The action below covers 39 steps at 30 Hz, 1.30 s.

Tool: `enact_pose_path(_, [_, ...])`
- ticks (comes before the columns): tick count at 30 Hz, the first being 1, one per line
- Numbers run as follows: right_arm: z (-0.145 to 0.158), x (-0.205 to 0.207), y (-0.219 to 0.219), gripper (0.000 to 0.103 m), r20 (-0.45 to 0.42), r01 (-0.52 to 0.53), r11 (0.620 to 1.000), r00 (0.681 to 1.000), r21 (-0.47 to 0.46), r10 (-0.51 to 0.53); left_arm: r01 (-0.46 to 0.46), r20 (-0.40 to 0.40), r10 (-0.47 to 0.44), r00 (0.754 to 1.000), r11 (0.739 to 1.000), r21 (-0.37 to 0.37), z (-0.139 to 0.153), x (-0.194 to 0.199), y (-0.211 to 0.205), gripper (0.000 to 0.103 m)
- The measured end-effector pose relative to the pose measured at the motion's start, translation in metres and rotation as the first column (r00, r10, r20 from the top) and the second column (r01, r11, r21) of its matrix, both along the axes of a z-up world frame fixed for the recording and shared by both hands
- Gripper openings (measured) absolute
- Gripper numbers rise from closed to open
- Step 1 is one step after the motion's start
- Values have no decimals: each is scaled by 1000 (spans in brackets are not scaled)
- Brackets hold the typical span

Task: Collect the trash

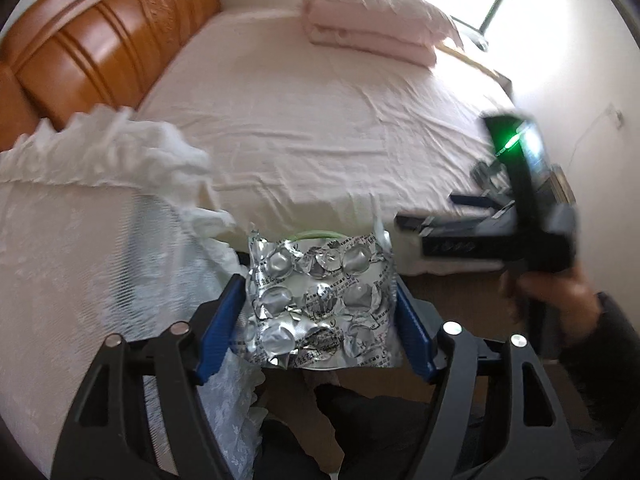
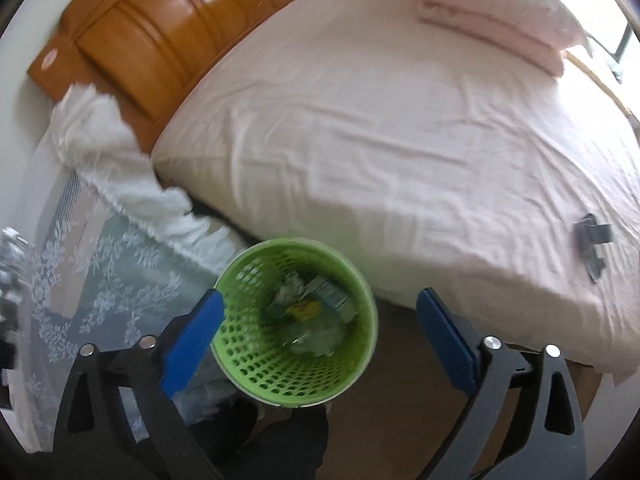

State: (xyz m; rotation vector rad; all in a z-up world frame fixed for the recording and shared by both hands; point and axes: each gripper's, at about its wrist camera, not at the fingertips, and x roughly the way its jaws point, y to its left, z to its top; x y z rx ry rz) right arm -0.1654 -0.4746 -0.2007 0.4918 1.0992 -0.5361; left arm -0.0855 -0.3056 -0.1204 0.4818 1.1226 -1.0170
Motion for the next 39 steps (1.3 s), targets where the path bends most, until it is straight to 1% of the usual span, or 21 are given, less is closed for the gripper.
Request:
enact_pose_path(1, [3,-4,-2,97,5,10,1000,1000,-5,-10,15,-12,-15,1000,1000,19,-7,-2,-6,75])
enact_pose_path(2, [8,-9,-4,97,12,20,1000,1000,-11,-20,34,-30,-32,999,999,43,-15,-4,-14,83])
enact_pose_path(3, [10,-12,-6,97,15,27,1000,1000,-15,-27,38,-34,-36,999,998,58,-20,-6,-17,87])
enact_pose_path(6, [18,-22,-12,98,26,45,999,999,-20,-45,54,-37,-52,998,995,80,-26,-13,-23,89])
enact_pose_path(10, [26,-20,-9,98,36,46,999,998,-26,-45,30,-6,-30,1000,998,52,-15,-13,-17,92])
enact_pose_path(12, [31,-14,-5,98,34,37,999,999,-30,-36,-13,14,13,1000,999,33,-4,-6,-10,92])
enact_pose_path(14, [40,0,3,98,28,13,999,1000,-48,-11,-60,30,60,998,998,5,9,2,0,92])
enact_pose_path(15, [44,5,5,98,29,3,998,1000,-57,-2,-96,48,96,994,995,-14,19,8,9,92])
enact_pose_path(17, [62,24,18,101,44,-30,995,998,-94,34,-175,100,179,979,983,-53,42,21,29,92])
enact_pose_path(19, [86,46,34,101,84,-70,989,993,-133,82,-246,152,258,954,965,-89,66,31,47,92])
enact_pose_path(21, [117,70,53,101,140,-120,977,979,-174,146,-330,229,356,906,933,-146,99,46,76,94])
enact_pose_path(23, [147,91,73,101,200,-162,963,958,-216,206,-376,277,416,866,908,-186,124,55,98,95])
enact_pose_path(26, [195,120,102,101,286,-219,937,911,-271,296,-447,374,514,772,857,-254,169,69,137,95])
enact_pose_path(27, [216,130,114,101,323,-233,926,888,-297,326,-472,403,545,735,838,-273,184,73,150,95])
enact_pose_path(29, [247,142,130,101,380,-241,913,852,-329,361,-503,439,591,677,807,-310,207,79,169,95])
enact_pose_path(30, [259,147,136,101,401,-246,908,835,-339,376,-523,458,619,638,785,-333,223,81,181,95])
enact_pose_path(31, [277,152,145,101,432,-253,900,809,-355,398,-539,467,641,609,767,-348,235,84,190,95])
enact_pose_path(34, [318,159,167,101,491,-254,876,747,-411,447,-565,485,686,542,725,-394,264,91,212,95])
enact_pose_path(35, [331,160,175,101,504,-248,867,730,-433,460,-577,487,711,507,700,-422,275,92,219,95])
enact_pose_path(37, [349,160,187,101,525,-239,855,703,-460,479,-598,479,743,467,664,-448,287,94,229,95])
enact_pose_path(39, [358,158,196,101,542,-240,849,681,-470,492,-622,461,774,434,628,-468,293,96,241,95])
